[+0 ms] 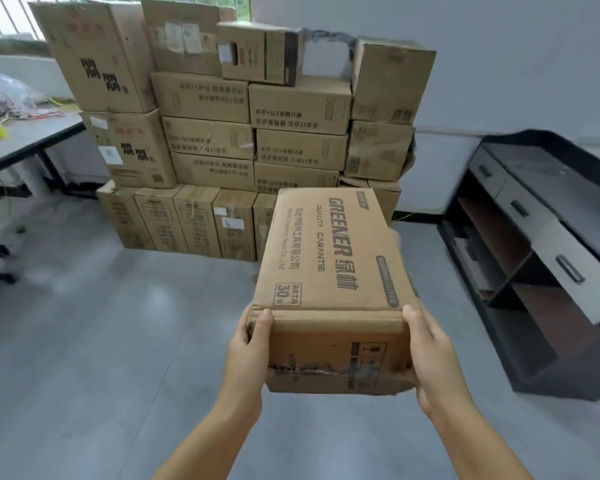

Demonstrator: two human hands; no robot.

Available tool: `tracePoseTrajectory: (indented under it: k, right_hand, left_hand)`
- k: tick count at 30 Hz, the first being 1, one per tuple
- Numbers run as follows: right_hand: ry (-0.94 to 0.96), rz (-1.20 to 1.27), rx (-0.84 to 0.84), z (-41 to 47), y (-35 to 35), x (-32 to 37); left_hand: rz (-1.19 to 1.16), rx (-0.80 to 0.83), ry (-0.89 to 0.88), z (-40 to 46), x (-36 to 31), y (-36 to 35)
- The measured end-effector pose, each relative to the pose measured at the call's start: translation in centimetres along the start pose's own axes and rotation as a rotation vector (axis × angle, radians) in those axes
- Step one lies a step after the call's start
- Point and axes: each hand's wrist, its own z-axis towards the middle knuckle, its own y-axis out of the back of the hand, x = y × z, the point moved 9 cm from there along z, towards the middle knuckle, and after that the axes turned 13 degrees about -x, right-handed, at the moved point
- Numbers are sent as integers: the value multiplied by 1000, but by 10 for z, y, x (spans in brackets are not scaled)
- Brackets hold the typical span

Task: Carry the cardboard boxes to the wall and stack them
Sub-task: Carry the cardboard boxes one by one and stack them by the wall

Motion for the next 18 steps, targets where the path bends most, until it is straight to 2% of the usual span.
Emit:
tracePoseTrajectory:
  k: [10,18]
  right_hand:
    - [177,70,53,173,-90,112]
    - [347,154,-9,322,-191,244]
  left_hand:
    - [-89,10,-147,146,-100,-129]
    - [-200,147,-349,300,-240,-243]
